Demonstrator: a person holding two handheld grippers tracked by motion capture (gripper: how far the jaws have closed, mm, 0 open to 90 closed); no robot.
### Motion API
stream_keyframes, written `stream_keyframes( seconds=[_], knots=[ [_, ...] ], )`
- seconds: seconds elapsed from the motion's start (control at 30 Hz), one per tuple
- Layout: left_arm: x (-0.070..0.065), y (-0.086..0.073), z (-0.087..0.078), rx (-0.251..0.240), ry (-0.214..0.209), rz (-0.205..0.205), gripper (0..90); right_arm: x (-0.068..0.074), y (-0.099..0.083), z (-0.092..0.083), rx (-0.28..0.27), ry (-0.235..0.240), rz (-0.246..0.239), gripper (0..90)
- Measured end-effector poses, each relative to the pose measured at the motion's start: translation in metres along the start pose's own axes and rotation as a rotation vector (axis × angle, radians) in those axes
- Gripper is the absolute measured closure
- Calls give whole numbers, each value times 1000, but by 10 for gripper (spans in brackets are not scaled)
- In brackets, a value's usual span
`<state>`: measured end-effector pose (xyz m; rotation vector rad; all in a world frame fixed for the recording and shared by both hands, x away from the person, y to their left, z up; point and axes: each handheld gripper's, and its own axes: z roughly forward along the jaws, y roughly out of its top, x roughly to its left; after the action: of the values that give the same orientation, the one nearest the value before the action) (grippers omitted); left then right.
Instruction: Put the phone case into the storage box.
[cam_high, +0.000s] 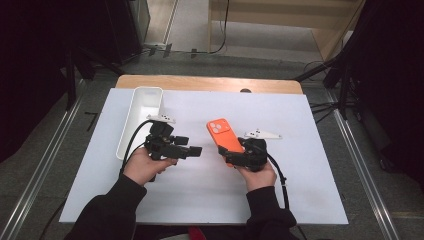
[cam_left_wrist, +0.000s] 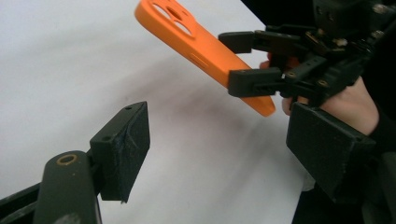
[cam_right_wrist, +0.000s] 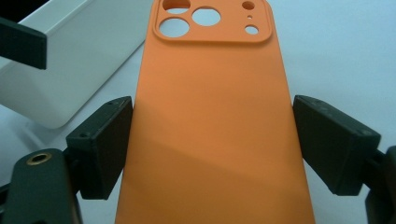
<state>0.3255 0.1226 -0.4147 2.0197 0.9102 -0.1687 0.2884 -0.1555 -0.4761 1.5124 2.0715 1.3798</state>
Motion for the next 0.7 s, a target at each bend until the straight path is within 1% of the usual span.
stream_keyframes(
  seconds=[0.07, 0.13, 0.17, 0.2, 0.27, 0.3, 0.4, 0.43, 0.5, 0.57, 0.7],
  knots=[
    [2, 2, 2, -4, 3, -5, 221, 1, -3, 0, -4, 0, 4, 147],
    [4, 4, 3, -12, 8, -16, 245, 1, -5, 0, -9, 4, 13, 147],
    [4, 5, 4, -11, 14, -14, 245, 2, -7, 0, -13, 6, 19, 147],
    [5, 6, 5, -10, 24, -10, 245, 2, -8, 1, -19, 9, 15, 147],
    [5, 9, 6, -3, 47, -4, 245, 4, -10, 1, -21, 13, 23, 147],
    [5, 10, 7, -3, 54, -7, 245, 4, -11, 2, -27, 12, 19, 147],
    [6, 13, 8, -14, 61, -14, 245, 7, -14, 2, -34, 20, 29, 147],
    [6, 13, 8, -19, 63, -15, 246, 7, -15, 2, -45, 21, 30, 147],
    [7, 15, 10, -25, 57, -26, 246, 7, -18, 2, -54, 25, 41, 147],
    [7, 16, 13, -21, 60, -26, 246, 9, -19, 3, -60, 31, 43, 147],
    [5, 17, 17, -25, 83, -14, 246, 14, -21, 3, -71, 36, 43, 147]
  ],
)
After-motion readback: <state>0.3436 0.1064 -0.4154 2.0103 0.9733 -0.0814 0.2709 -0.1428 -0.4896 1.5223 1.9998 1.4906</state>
